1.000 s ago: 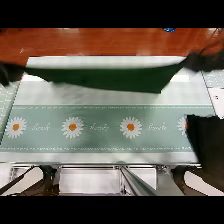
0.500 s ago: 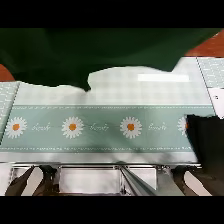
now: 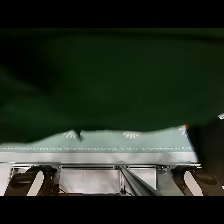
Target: Fold the shirts.
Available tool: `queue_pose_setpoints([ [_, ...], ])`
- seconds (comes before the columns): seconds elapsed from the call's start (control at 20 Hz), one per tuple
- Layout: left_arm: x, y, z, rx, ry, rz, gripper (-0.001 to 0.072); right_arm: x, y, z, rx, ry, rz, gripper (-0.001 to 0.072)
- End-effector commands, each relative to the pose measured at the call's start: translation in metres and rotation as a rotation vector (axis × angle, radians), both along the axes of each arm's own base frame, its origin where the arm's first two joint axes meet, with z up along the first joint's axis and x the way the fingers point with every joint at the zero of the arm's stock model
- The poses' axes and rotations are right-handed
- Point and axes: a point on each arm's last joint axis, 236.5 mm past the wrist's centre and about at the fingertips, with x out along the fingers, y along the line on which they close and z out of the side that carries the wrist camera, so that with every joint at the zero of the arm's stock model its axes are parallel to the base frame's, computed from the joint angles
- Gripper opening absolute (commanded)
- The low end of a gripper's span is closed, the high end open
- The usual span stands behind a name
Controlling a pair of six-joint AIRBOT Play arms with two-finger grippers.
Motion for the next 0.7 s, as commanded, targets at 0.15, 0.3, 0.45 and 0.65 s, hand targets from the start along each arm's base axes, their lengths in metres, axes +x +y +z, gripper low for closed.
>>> queue_pose_setpoints([
  [0.15,0.056,0.034,-0.103,-0.053,0.350,0.125,0.0018,0.033,0.003,-0.089,0.090,0.289,0.028,0.0020],
  [0.3,0.123,0.031,-0.198,-0.075,0.635,0.141,0.0018,0.079,0.014,-0.146,0.135,0.415,0.125,0.0020],
  [0.45,0.197,0.024,-0.274,-0.068,0.801,0.128,0.0018,0.144,0.004,-0.206,0.179,0.498,0.127,0.0020],
  [0.65,0.293,-0.001,-0.356,-0.167,0.926,0.070,0.0018,0.240,0.012,-0.290,0.288,0.573,0.217,0.0020],
])
